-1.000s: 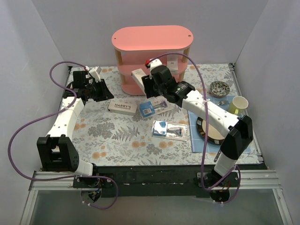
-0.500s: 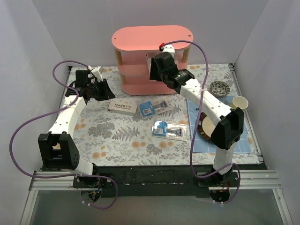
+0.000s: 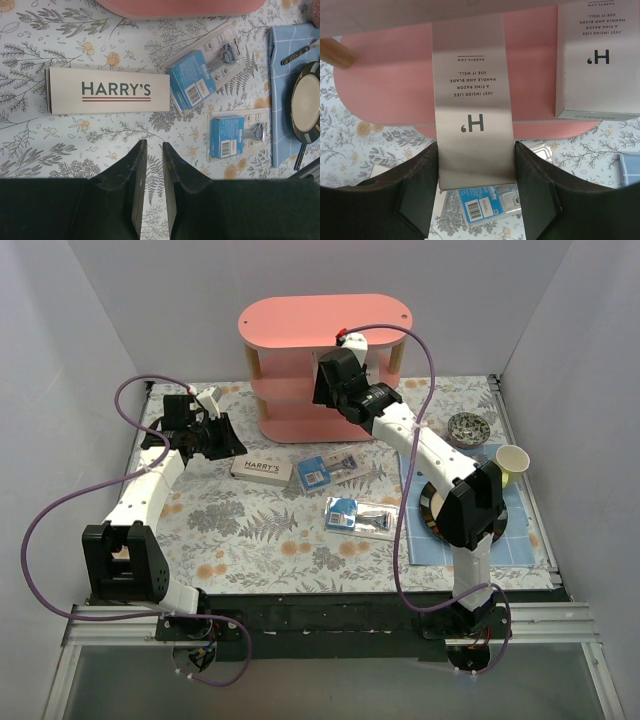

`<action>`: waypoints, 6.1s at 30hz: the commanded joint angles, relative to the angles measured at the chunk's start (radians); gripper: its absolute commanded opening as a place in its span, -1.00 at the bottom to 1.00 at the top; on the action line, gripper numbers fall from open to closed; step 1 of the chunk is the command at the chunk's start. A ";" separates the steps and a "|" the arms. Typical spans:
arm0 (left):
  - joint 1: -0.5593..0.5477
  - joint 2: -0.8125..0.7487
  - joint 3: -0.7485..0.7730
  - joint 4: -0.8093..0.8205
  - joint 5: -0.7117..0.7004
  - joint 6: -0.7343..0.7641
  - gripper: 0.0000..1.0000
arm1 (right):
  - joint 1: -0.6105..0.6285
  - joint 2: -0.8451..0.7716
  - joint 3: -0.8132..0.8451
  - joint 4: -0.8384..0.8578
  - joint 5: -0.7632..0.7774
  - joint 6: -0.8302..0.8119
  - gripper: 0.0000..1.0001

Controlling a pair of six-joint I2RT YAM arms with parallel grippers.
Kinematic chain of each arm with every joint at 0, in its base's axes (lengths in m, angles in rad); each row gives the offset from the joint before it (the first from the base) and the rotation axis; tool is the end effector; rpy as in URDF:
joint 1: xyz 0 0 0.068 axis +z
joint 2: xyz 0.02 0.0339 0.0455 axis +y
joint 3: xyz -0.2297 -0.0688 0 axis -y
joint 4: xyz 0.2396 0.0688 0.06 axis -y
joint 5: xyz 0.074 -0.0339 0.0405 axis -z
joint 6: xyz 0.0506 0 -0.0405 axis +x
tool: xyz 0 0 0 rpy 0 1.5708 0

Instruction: Place and organize the shaving razors onto the shelf

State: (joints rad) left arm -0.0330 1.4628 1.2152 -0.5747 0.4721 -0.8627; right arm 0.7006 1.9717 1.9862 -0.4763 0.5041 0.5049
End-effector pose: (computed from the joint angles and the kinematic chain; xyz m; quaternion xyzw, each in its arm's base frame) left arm 0.3223 -0.0337 0.2541 -0.2865 0.8627 -0.3501 0.2261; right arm 0.3630 0.2742 0.3357 0.0502 0.8322 0.1144 0.5402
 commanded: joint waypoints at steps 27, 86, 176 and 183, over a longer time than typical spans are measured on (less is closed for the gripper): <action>-0.004 -0.042 -0.069 0.042 0.033 -0.015 -0.63 | 0.000 0.093 0.109 0.073 0.110 -0.009 -0.07; -0.366 0.269 0.127 0.838 -0.317 0.105 -1.00 | -0.058 -0.550 -0.802 0.630 -0.286 -0.502 -0.97; -0.076 -0.410 -0.210 0.129 -0.323 0.131 0.96 | 0.096 -0.119 -0.647 0.588 -0.803 -0.769 0.87; 0.019 -0.486 -0.215 0.069 -0.262 0.096 0.96 | 0.105 0.108 -0.423 0.551 -0.780 -0.822 0.94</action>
State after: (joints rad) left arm -0.0551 1.0363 0.9955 -0.4423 0.1493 -0.7387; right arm 0.8070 2.0212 1.4406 0.0750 -0.2798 -0.2691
